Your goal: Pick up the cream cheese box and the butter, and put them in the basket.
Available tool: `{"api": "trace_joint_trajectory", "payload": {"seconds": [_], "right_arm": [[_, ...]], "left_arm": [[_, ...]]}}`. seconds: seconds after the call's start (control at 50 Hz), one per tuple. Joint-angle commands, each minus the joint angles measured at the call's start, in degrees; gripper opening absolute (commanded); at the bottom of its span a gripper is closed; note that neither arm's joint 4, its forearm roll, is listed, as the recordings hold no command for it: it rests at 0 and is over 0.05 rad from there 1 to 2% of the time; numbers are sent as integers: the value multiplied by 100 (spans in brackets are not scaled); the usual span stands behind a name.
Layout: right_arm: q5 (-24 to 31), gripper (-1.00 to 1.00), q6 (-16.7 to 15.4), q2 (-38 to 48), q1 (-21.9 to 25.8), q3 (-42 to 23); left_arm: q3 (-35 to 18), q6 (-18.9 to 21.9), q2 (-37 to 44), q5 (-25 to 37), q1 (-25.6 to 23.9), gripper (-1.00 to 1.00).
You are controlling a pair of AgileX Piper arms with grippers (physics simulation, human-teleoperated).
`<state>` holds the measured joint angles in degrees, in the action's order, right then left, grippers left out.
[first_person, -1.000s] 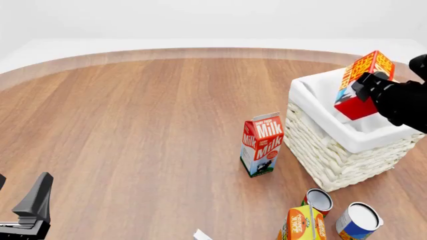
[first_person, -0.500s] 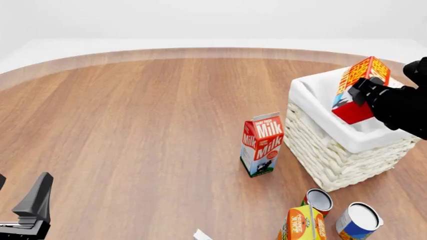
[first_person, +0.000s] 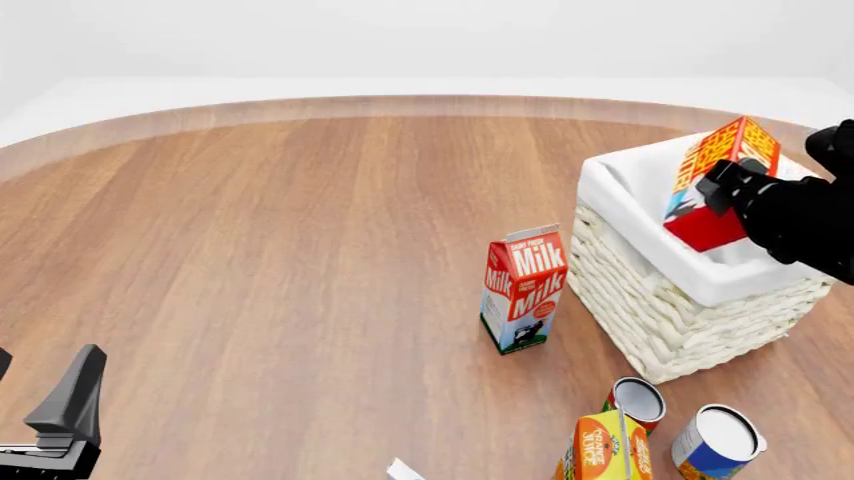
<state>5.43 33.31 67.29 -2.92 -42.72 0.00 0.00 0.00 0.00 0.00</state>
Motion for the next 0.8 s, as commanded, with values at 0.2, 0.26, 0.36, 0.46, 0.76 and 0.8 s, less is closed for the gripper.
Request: {"api": "trace_joint_trajectory", "payload": {"seconds": [0.2, 0.26, 0.36, 0.46, 0.76, 0.8], "right_arm": [[22, 100, -39, -175, 72, -123], [32, 100, -31, -253, 149, -118], [56, 100, -24, -346, 255, -101], [105, 100, -58, -423, 310, -109], [301, 100, -213, -704, 632, -130], [352, 100, -210, -767, 665, -140]], "left_arm": [[0, 0, 0, 0, 0, 100], [0, 0, 0, 0, 0, 100], [0, 0, 0, 0, 0, 100], [0, 0, 0, 0, 0, 100], [0, 0, 0, 0, 0, 100], [0, 0, 0, 0, 0, 100]]}}
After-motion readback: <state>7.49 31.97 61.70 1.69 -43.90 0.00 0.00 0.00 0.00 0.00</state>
